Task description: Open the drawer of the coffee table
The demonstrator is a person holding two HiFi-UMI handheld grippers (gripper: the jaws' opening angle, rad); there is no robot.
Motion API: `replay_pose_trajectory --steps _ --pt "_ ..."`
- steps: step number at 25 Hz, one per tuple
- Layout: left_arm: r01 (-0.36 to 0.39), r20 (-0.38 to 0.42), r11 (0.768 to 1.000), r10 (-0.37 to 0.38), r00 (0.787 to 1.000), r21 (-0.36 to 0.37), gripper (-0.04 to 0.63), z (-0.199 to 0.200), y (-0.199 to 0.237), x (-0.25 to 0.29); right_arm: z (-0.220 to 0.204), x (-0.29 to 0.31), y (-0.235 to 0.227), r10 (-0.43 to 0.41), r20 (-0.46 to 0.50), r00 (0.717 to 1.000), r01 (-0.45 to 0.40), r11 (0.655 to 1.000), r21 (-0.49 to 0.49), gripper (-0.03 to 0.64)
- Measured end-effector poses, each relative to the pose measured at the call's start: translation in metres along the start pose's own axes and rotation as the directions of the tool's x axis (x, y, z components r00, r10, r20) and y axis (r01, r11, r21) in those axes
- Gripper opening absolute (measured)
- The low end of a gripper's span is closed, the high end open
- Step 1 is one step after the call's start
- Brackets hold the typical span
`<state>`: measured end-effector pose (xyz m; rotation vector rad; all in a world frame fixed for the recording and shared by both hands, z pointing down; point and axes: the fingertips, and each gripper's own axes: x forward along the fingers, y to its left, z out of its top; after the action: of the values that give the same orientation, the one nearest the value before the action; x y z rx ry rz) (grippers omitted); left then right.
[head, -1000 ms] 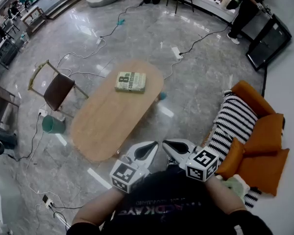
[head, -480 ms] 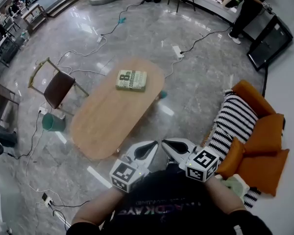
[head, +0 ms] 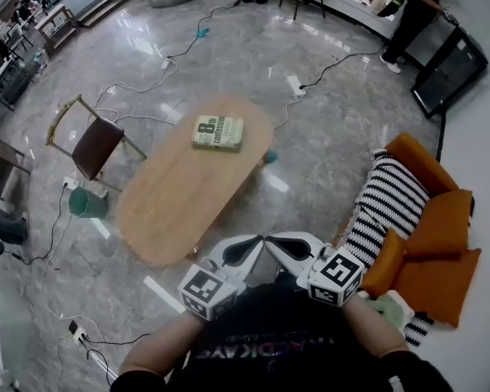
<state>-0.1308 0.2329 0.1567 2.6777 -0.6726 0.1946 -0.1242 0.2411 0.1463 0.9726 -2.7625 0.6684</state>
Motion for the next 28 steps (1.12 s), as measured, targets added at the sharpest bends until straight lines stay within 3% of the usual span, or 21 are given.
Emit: replay_pose_trajectory --steps 10,15,23,28 --pt "0.104 0.088 0.994 -0.103 0.991 -0.01 0.002 0.023 -0.019 0.0 0.019 -0.016 0.013 0.061 0.068 0.996 -0.054 0.994 -0.099 0.002" --pt "0.155 0.096 0.988 -0.152 0.984 -0.026 -0.006 0.026 -0.022 0.002 0.026 -0.021 0.013 0.055 0.139 0.989 -0.045 0.996 -0.073 0.002" --pt "0.14 0.098 0.987 -0.131 0.986 -0.081 -0.002 0.015 -0.015 0.006 0.024 -0.019 0.007 0.037 0.169 0.985 -0.029 0.998 -0.053 0.002" --pt "0.074 0.058 0.994 -0.069 0.996 -0.084 -0.002 0.016 -0.011 0.012 0.018 -0.019 0.0 0.026 0.109 0.994 -0.018 0.997 -0.078 0.002"
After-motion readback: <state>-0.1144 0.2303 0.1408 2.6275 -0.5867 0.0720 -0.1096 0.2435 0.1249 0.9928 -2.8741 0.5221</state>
